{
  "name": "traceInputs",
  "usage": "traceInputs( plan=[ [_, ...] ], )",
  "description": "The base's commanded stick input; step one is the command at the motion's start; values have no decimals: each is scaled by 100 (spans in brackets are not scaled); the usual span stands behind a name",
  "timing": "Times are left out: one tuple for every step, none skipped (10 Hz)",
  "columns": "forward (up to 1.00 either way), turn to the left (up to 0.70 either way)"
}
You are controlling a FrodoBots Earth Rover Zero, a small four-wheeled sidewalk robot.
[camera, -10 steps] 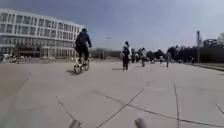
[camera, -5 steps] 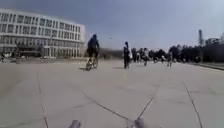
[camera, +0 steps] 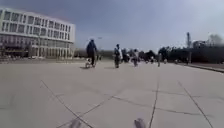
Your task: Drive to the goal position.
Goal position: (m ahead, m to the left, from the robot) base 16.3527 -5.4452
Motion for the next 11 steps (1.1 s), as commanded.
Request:
traceInputs(
  plan=[
    [85,-6],
    [85,1],
    [85,1],
    [85,1],
    [85,1],
    [85,1],
    [85,1],
    [85,1],
    [85,1],
    [85,1],
    [85,1]
  ],
)
